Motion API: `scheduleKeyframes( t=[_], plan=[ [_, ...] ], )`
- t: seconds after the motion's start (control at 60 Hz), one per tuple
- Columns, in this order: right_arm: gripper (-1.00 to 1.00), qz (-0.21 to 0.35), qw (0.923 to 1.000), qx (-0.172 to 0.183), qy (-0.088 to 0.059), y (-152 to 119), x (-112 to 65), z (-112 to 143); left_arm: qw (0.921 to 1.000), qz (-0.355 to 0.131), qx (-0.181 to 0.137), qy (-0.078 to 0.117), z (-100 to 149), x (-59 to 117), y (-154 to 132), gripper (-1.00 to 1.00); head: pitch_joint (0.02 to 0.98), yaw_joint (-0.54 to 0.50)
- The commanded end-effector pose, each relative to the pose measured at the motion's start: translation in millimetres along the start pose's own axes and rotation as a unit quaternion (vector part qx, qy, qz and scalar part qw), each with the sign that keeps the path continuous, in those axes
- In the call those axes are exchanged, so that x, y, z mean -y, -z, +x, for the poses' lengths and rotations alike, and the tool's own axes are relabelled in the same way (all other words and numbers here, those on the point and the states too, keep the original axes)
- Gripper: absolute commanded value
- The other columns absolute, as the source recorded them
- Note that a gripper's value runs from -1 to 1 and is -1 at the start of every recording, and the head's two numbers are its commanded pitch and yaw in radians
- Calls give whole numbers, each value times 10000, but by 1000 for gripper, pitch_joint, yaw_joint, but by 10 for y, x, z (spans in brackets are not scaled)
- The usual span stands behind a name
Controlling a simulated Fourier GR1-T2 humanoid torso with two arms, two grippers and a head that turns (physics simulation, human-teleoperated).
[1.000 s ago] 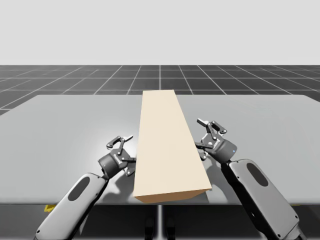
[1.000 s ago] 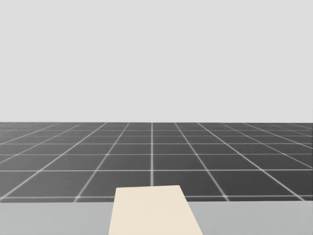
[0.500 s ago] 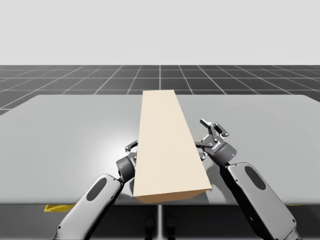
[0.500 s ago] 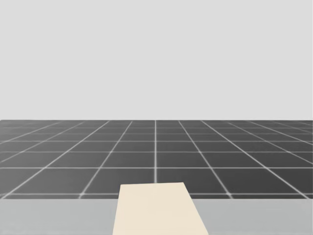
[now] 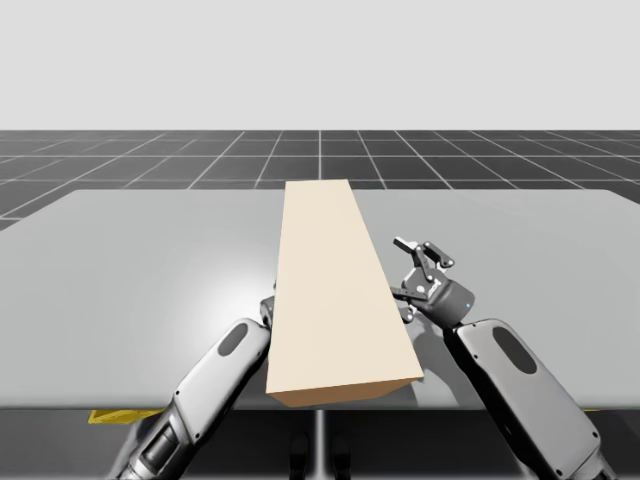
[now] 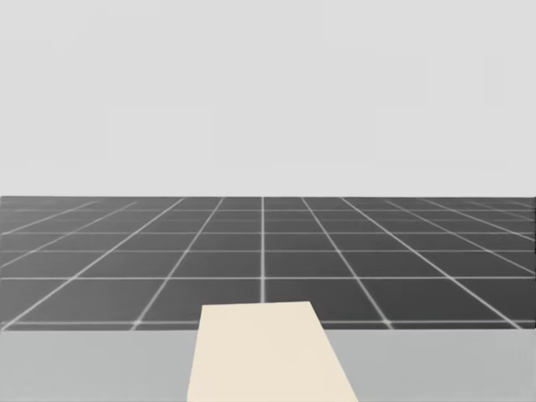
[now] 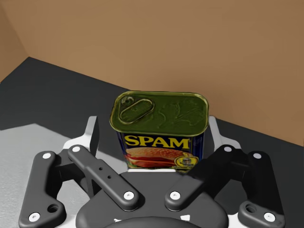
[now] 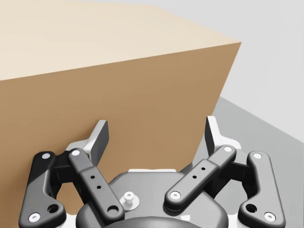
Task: Retrieve the object from inside the box.
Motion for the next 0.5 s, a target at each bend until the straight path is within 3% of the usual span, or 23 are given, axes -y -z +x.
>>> scheduleKeyframes(
  t=[0.017,0.133,0.15,0.183,0.35,0.5],
  plan=[
    [-1000,733,9963,280,352,194,-495,0,9996,-176,1,-237,11,-40,235,-1000,160,-19],
    [-1000,736,9963,282,349,197,-501,1,9987,-257,51,-430,-14,-97,317,-1000,163,-24],
    [-1000,733,9963,281,347,198,-500,0,9987,-247,70,-430,-19,-98,327,-885,163,-24],
    [-1000,731,9963,283,346,197,-502,2,9987,-228,57,-441,-26,-101,329,987,163,-23],
    [-1000,726,9964,281,337,192,-500,5,9984,-191,67,-523,-30,-121,194,1000,161,-18],
    [-1000,700,9964,288,379,194,-489,12,9979,304,120,-552,-79,-286,-296,1000,156,-9]
  ],
)
